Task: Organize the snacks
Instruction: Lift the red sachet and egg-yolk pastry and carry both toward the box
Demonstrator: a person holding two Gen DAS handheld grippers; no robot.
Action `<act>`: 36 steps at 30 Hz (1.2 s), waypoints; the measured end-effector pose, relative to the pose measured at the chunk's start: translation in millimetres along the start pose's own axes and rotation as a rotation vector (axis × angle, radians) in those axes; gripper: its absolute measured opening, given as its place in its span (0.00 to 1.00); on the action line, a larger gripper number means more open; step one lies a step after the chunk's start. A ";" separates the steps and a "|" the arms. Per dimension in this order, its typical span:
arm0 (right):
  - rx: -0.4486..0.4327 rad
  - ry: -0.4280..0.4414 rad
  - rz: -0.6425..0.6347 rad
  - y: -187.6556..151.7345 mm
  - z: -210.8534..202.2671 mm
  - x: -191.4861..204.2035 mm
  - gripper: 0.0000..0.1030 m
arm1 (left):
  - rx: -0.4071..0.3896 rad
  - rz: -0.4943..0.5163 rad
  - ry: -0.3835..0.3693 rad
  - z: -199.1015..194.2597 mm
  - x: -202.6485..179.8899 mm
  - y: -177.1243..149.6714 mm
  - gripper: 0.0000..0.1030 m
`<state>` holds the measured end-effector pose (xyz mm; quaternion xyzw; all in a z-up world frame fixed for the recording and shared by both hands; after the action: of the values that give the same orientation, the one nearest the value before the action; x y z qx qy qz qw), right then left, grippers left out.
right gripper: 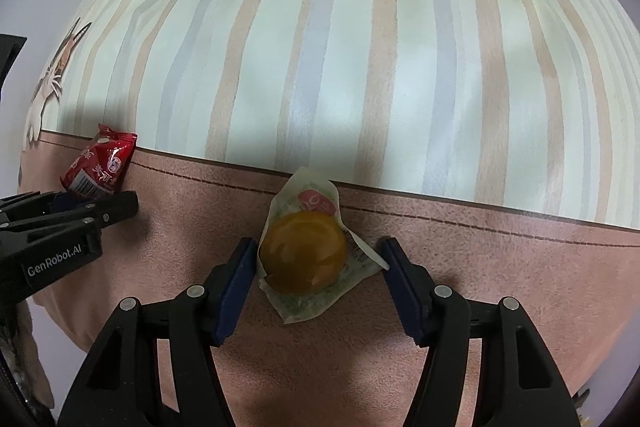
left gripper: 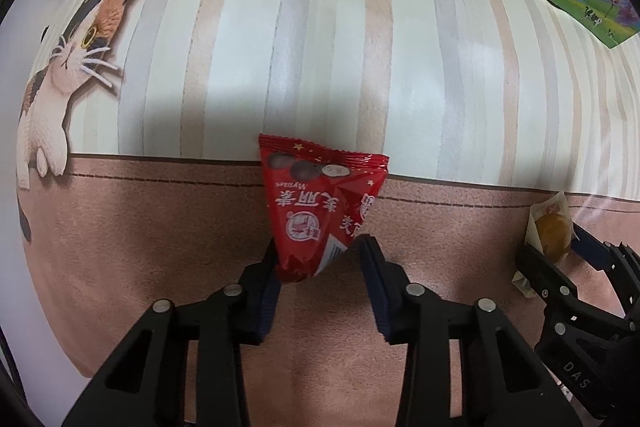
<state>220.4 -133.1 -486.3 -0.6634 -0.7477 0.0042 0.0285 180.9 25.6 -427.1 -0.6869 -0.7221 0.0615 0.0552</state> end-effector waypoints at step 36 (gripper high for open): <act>-0.011 0.131 0.091 -0.3 -11.8 -4.5 0.60 | 0.017 -0.088 -0.200 -17.1 2.9 16.7 0.37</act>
<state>221.2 -137.9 -474.7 -0.6957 -0.7133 -0.0422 0.0735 200.0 29.5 -413.0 -0.6446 -0.7527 0.1333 -0.0085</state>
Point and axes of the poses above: each gripper's, at about its wrist camera, not at the fingertips, and z roughly the way its jaws point, x to its left, y to its top, the point moved 9 cm from there along z, roughly the way its jaws point, and after that the axes turned 10 degrees about x, right-handed, at the moved point
